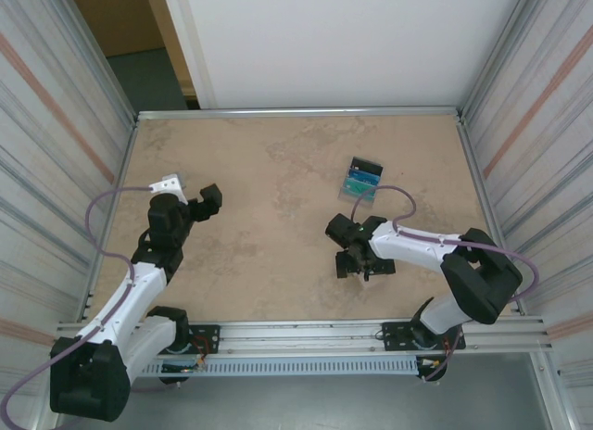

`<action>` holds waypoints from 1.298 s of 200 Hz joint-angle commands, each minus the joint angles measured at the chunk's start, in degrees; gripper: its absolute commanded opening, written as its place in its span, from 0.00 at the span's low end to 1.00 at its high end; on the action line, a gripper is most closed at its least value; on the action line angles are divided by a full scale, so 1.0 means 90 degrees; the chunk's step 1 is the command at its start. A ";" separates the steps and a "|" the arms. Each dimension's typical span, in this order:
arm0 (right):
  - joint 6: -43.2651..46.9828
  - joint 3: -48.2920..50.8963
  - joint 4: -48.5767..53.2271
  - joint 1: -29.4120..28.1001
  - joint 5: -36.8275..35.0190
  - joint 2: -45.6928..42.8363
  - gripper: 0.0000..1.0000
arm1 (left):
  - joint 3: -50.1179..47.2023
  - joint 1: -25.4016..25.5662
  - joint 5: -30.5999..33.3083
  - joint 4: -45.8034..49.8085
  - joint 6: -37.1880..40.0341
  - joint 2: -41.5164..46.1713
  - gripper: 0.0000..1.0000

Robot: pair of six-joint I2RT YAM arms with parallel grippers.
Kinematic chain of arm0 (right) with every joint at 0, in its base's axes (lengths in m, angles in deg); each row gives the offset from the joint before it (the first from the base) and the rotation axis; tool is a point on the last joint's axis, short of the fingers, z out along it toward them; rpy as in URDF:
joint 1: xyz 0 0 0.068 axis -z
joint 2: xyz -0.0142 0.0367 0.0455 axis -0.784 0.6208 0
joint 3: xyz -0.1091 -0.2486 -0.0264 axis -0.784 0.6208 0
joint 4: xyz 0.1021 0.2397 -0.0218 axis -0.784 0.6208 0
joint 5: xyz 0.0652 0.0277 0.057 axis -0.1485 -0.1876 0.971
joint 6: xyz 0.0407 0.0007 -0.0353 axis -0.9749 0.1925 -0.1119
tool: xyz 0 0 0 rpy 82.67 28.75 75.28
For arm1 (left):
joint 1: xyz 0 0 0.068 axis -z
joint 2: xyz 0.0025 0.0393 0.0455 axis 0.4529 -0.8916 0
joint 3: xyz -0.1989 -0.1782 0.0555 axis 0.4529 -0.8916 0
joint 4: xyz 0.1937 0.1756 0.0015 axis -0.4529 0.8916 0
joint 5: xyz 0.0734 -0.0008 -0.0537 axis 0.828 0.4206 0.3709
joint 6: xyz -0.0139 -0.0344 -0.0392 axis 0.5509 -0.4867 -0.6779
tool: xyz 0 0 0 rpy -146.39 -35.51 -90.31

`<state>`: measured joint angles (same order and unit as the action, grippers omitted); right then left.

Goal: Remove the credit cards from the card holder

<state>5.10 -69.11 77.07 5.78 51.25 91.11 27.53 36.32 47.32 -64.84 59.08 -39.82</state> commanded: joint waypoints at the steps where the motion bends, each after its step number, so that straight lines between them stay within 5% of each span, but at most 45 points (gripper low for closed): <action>1: 0.0153 0.0210 -0.0288 0.0077 0.0451 -0.0046 0.99 | 0.0210 0.0021 0.0089 0.0008 -0.0054 -0.0047 0.99; 59: 0.0227 0.0218 -0.0790 0.0115 0.1329 -0.0358 0.99 | 0.0222 0.0018 0.0104 -0.0035 -0.0139 -0.0141 0.99; 109: 0.0138 0.0174 -0.0215 0.0266 0.0661 -0.0440 0.99 | 0.0275 0.0021 0.0048 -0.0117 -0.0118 -0.0260 0.99; 195: 0.0503 0.0482 -0.0874 0.0440 0.1242 -0.0310 1.00 | 0.0269 0.0021 0.0032 -0.0137 -0.0147 -0.0315 0.99; 259: 0.0572 0.0604 -0.1316 0.0446 0.1571 -0.0504 0.88 | 0.0420 0.0021 -0.0163 -0.0049 -0.0143 -0.0413 0.99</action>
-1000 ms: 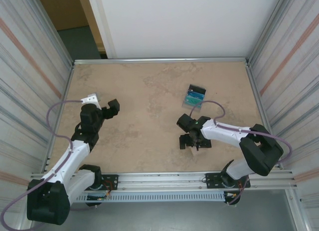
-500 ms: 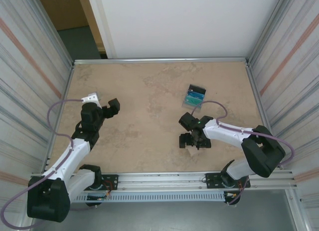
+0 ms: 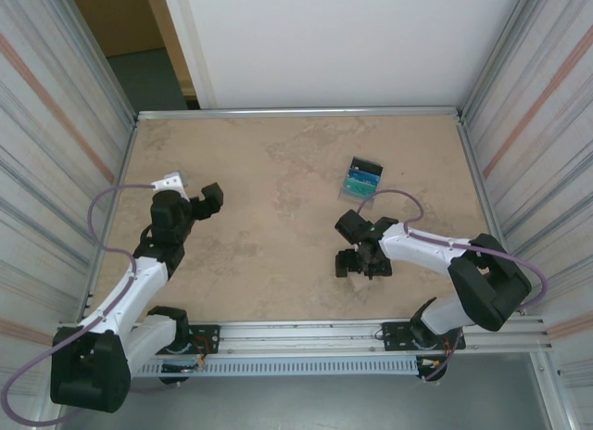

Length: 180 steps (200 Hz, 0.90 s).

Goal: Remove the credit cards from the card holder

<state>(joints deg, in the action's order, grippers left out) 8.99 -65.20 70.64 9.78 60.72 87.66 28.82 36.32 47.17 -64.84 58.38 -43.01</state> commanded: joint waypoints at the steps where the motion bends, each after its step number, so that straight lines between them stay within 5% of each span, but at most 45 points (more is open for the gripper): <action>1: 0.0141 0.0170 -0.0610 0.0006 0.0518 -0.0128 0.88 | 0.0283 0.0021 -0.0156 -0.0049 -0.0069 -0.0061 0.99; 112: 0.0148 0.1230 -0.2369 0.0745 0.1617 -0.1998 0.77 | 0.0715 0.0216 -0.0600 0.0032 0.0001 -0.0279 0.99; 180: -0.0404 0.1172 -0.3066 0.1334 0.2017 -0.3219 0.77 | 0.0808 0.0888 -0.1192 -0.0301 0.0481 -0.0595 0.99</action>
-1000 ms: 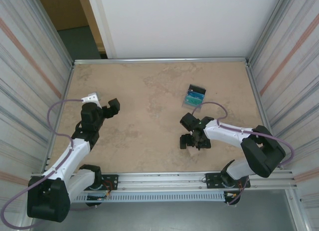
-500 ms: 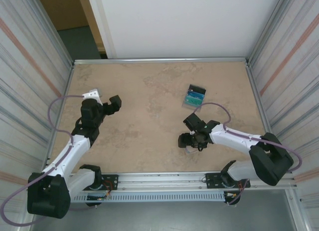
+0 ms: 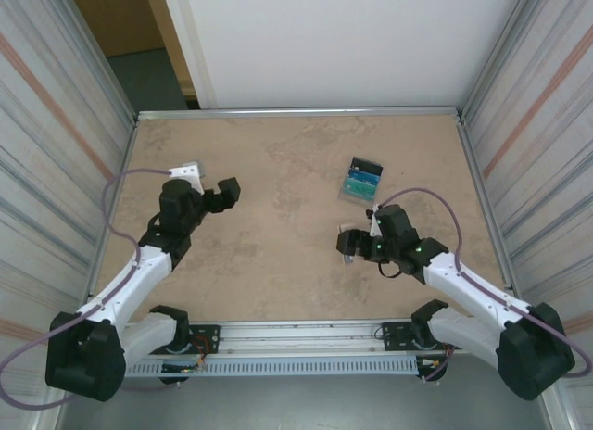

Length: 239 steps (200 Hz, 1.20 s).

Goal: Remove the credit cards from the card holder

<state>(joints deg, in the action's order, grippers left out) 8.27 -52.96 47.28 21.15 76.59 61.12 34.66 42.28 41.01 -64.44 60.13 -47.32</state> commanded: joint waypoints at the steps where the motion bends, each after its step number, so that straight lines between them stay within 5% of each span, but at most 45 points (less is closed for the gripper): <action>1: -0.0330 -0.0201 -0.0482 0.0074 0.0255 -0.0272 0.77 | 0.0153 0.0236 -0.0537 -0.0370 0.0288 -0.0124 0.99; 50: -0.0715 -0.0766 -0.0469 0.0086 0.0047 -0.0230 0.77 | -0.0238 0.1229 -0.1625 -0.1451 0.0352 -0.0505 0.96; 113: -0.1065 -0.1221 -0.0667 -0.0112 -0.0421 0.0016 0.76 | -0.0566 0.3500 -0.0919 -0.2873 0.0852 -0.1207 0.82; 161: -0.1173 -0.1483 -0.0880 -0.0409 -0.0673 0.0389 0.75 | -0.0284 0.3917 -0.1093 -0.3939 0.0768 -0.2224 0.74; 183: -0.1221 -0.1541 -0.1069 -0.0524 -0.0796 0.0470 0.76 | -0.0178 0.3986 -0.1382 -0.4296 0.0776 -0.2575 0.63; 239: -0.1263 -0.1616 -0.1264 -0.0656 -0.0890 0.0623 0.76 | -0.0013 0.4134 -0.1359 -0.4298 0.1009 -0.2758 0.69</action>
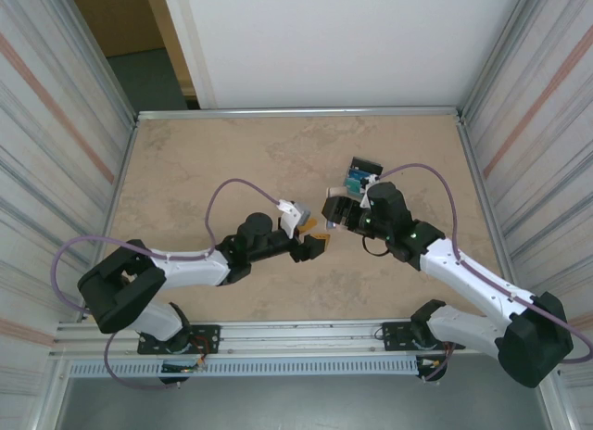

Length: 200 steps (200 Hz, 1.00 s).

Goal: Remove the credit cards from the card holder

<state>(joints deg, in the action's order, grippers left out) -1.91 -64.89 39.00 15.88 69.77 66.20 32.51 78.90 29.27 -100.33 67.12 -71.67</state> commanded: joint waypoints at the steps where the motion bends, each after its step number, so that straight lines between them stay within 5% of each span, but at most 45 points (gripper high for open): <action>1: -0.0131 -0.0290 -0.0344 -0.0071 -0.0133 0.0060 0.76 | 0.0237 0.0071 -0.0049 -0.0312 0.0238 -0.0058 0.69; 52: -0.0156 -0.0332 -0.0449 -0.0173 -0.0106 0.0166 0.76 | 0.0503 0.0077 0.0262 -0.0391 0.0273 -0.0426 0.59; 136: -0.0173 -0.0206 -0.0476 -0.0233 -0.0154 0.0100 0.77 | 0.0737 0.0076 0.0557 -0.0089 0.0510 -0.0397 0.00; 183: 0.0050 -0.0457 -0.0101 -0.0054 -0.0118 0.0044 1.00 | 0.0780 0.0088 0.1150 0.0582 0.1161 -0.0074 0.00; 200: 0.0103 -0.0582 0.0055 0.0002 -0.0155 -0.0045 0.99 | 0.0773 0.0126 0.1617 0.0918 0.1545 0.0115 0.00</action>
<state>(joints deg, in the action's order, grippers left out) -2.79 -66.64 37.77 15.07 68.94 67.57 37.80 79.20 37.40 -95.48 74.53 -74.49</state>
